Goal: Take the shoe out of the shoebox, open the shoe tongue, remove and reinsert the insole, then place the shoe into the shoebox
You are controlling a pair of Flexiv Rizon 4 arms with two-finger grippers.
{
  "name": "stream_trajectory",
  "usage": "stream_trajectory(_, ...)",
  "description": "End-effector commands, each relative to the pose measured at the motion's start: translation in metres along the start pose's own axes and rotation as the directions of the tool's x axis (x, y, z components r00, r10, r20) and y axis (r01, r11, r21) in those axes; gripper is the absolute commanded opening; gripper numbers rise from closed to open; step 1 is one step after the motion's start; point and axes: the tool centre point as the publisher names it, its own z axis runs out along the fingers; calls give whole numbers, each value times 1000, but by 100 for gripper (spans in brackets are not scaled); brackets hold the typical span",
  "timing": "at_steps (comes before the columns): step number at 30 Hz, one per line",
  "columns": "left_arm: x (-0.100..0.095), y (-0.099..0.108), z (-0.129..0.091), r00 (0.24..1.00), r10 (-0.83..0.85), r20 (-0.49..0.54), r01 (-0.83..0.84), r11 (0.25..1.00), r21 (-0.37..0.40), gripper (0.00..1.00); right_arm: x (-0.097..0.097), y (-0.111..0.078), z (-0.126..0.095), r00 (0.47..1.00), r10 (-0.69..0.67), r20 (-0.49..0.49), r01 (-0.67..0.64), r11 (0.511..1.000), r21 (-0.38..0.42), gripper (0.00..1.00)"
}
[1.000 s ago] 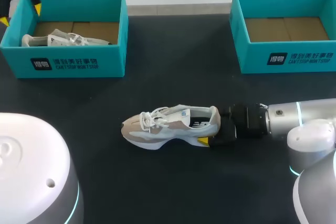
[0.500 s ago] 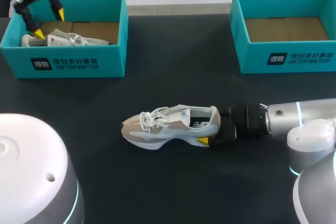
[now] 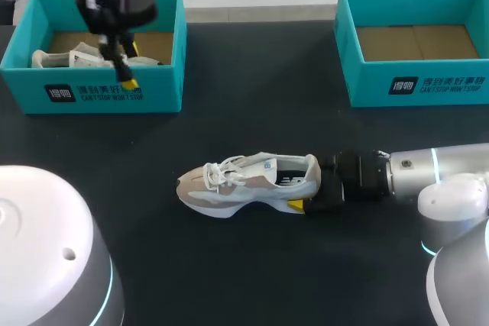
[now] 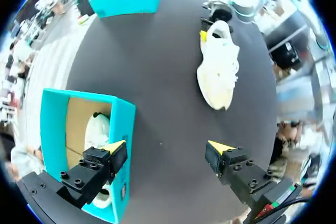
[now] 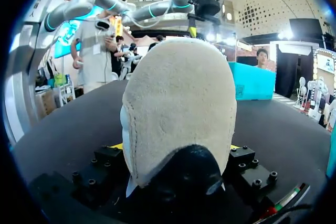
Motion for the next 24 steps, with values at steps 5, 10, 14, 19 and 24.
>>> stream_trajectory(5,40,-38,5,979,-178,95,176,984,33,100,0,-2,4,1000,0,2,0,1000,3,0)
stream_trajectory(10,64,-60,15,980,-165,113,161,986,49,100,0,-2,4,1000,0,2,0,1000,3,0)
stream_trajectory(14,75,-79,23,979,-159,125,153,986,62,100,0,-2,4,1000,0,2,0,1000,3,0)
stream_trajectory(19,83,-96,31,981,-146,125,140,989,52,100,0,-2,4,1000,0,2,0,1000,3,0)
stream_trajectory(24,83,-96,31,981,-146,125,140,989,52,100,0,-2,4,1000,0,2,0,1000,3,0)
